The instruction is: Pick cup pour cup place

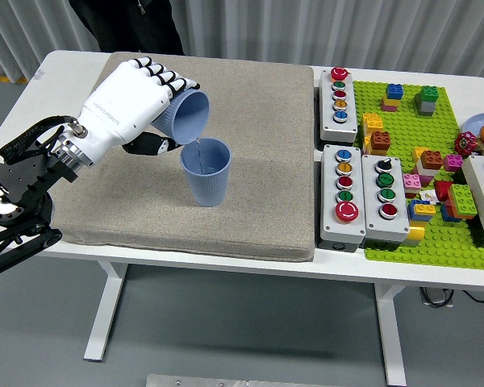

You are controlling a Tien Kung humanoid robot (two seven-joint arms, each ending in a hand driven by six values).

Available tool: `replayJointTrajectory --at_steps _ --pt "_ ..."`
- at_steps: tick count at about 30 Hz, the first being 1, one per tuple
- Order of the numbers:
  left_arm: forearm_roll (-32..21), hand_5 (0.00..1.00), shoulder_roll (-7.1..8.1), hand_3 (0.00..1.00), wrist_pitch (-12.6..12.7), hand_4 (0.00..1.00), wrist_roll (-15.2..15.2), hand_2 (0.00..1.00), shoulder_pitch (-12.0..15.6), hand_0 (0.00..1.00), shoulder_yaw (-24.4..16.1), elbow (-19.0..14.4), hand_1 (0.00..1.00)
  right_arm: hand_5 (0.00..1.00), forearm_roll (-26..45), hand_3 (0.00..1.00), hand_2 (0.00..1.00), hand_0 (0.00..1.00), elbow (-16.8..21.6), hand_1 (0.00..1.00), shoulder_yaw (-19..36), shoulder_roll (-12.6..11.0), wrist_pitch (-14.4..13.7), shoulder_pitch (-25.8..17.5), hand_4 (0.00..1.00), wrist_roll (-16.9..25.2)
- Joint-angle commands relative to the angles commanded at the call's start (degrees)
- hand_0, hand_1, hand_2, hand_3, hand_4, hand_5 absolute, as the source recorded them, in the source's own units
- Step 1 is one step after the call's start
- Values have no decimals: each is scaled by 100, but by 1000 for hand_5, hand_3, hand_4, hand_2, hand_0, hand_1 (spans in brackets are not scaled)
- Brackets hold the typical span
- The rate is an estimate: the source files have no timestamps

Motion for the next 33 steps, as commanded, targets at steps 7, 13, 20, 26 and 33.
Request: replayJointTrajectory --at_steps 7,13,20,26,33 --pt "0 201 23 656 0 681 7 686 -16 558 7 -25 575 18 -1 565 555 702 1 631 -6 1 -6 -4 2 -2" --pt "0 203 26 654 7 680 15 685 -28 559 22 -32 575 18 14 565 554 702 1 631 -21 2 -8 -15 2 0" --pt "0 213 -11 653 37 680 21 685 -32 559 1 -42 576 18 -3 566 553 702 3 631 -10 10 -9 -33 2 -11" --pt "0 217 -6 653 52 680 28 684 -8 559 -20 -50 578 18 -14 566 554 702 4 631 -1 12 -9 -33 2 -15" --pt "0 217 -4 650 69 680 39 684 -33 559 -17 -62 579 17 4 566 553 702 2 631 -14 6 -8 -15 2 -9"
